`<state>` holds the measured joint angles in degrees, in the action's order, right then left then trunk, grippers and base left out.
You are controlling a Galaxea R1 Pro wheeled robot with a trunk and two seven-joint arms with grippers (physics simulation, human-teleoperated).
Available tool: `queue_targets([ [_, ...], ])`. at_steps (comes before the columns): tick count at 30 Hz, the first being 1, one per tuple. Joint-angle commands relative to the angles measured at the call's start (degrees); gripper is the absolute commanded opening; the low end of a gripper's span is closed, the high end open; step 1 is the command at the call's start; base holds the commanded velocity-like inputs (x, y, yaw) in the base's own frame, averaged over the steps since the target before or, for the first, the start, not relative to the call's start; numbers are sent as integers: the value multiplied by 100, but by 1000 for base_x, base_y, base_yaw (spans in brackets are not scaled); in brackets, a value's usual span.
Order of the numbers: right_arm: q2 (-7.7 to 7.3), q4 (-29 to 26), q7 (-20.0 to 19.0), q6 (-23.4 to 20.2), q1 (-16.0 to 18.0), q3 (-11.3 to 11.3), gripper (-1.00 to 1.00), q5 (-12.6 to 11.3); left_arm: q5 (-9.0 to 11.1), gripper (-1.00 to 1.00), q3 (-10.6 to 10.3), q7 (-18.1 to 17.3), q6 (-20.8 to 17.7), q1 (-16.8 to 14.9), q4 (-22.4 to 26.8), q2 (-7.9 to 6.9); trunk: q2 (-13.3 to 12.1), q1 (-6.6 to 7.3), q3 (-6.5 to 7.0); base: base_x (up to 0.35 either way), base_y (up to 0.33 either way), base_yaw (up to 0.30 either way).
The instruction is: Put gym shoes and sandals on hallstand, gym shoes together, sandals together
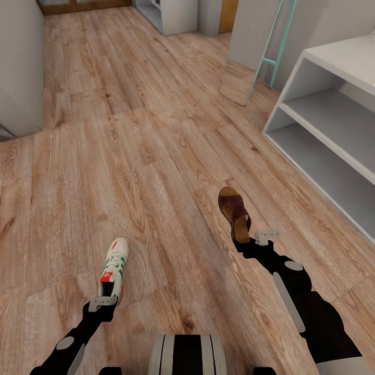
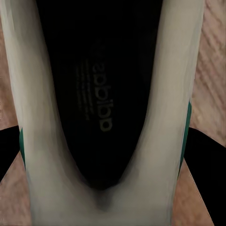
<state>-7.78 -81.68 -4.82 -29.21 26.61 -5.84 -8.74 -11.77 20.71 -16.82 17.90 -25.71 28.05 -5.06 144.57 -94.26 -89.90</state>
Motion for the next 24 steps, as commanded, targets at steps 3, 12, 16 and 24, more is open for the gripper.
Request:
queue_targets([
  [3, -4, -6, 23, -30, 2, -5, -100, -57, -62, -100, 48, -46, 22, -4, -4, 5, -3, 8, 64, 0, 0, 0],
  [12, -4, -6, 17, -32, 2, -5, -100, -58, -59, -100, 56, -40, 22, -4, -2, 0, -15, 31, 263, 0, 0, 0],
  [16, -4, 0, 14, -28, 2, -9, -100, -58, -36, -100, 70, -34, 20, -4, -7, -16, -20, 42, 352, 0, 0, 0],
  [24, -11, 3, 9, -24, 1, -19, -100, -56, -52, -100, 58, -32, 20, -4, -10, -19, -31, 62, 529, 0, 0, 0],
])
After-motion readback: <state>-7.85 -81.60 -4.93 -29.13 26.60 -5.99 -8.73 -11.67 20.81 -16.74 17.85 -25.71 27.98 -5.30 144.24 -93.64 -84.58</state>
